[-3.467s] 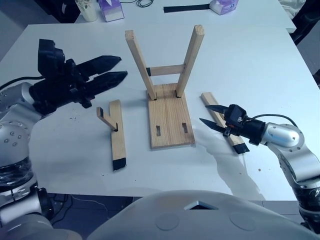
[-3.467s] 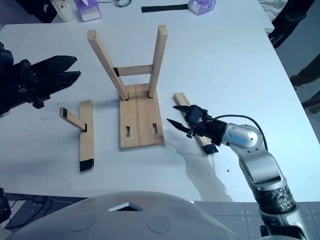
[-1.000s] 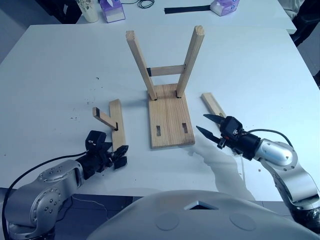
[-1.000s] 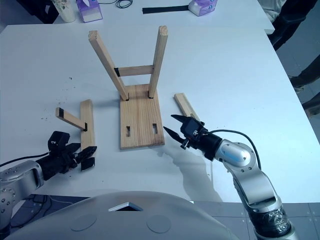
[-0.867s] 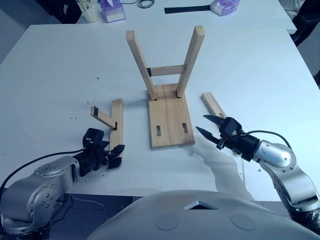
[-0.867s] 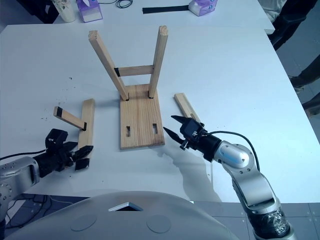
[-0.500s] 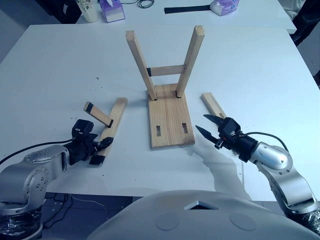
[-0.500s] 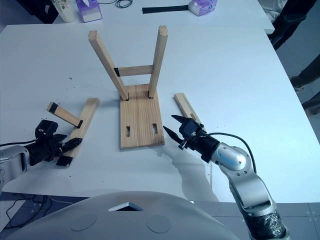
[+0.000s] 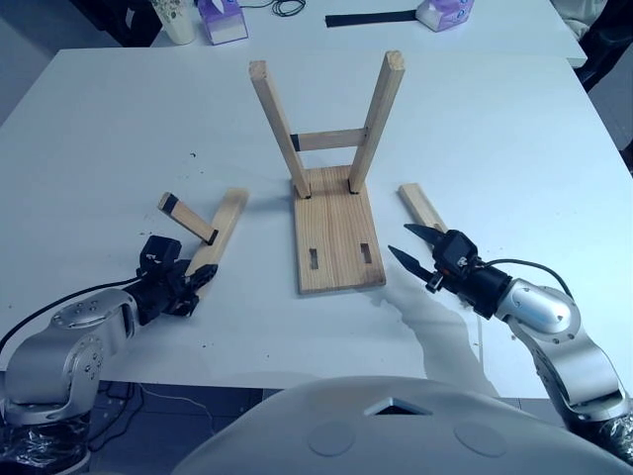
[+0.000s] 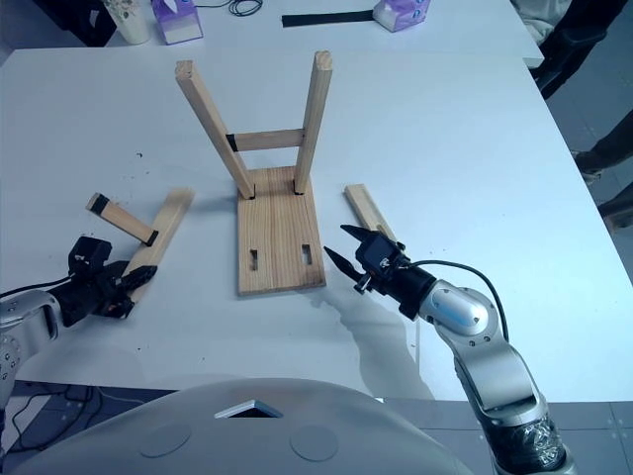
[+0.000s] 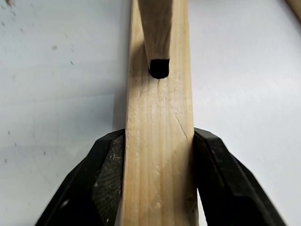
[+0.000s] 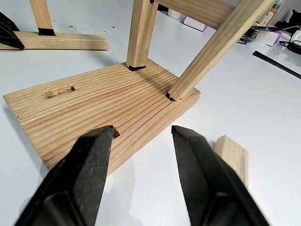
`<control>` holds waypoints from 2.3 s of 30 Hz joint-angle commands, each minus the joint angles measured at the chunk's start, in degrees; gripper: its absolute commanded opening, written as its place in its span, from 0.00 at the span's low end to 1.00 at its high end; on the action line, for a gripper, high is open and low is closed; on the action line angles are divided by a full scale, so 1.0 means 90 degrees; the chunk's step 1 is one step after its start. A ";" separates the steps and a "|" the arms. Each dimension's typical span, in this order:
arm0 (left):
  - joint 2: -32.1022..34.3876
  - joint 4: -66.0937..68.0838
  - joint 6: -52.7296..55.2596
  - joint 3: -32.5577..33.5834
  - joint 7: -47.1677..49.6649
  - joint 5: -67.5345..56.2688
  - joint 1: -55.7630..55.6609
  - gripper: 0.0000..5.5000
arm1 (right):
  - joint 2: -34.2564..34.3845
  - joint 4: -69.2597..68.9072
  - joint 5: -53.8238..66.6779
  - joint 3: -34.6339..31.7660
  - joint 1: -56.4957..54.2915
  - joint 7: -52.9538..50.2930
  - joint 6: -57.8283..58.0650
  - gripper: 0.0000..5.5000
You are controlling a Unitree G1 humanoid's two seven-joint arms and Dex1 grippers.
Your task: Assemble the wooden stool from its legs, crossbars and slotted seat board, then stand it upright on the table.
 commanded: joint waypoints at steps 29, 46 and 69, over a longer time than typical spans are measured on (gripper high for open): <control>-0.0179 -0.0484 -0.0151 0.0686 -0.1552 -0.6197 -0.4647 0.37 | -0.0679 0.0655 0.6966 -0.2392 -0.5139 0.0602 0.3165 0.52; 0.0061 -0.1125 -0.0937 -0.0539 -0.2996 -0.4439 -0.3578 0.37 | -0.1025 0.1099 0.7796 -0.1595 -0.6170 0.1495 0.4058 0.66; -0.0191 -0.0989 -0.1679 -0.1094 -0.2940 -0.3496 -0.3801 0.37 | -0.1051 0.0996 0.6789 -0.1161 -0.5924 0.2096 0.3818 0.37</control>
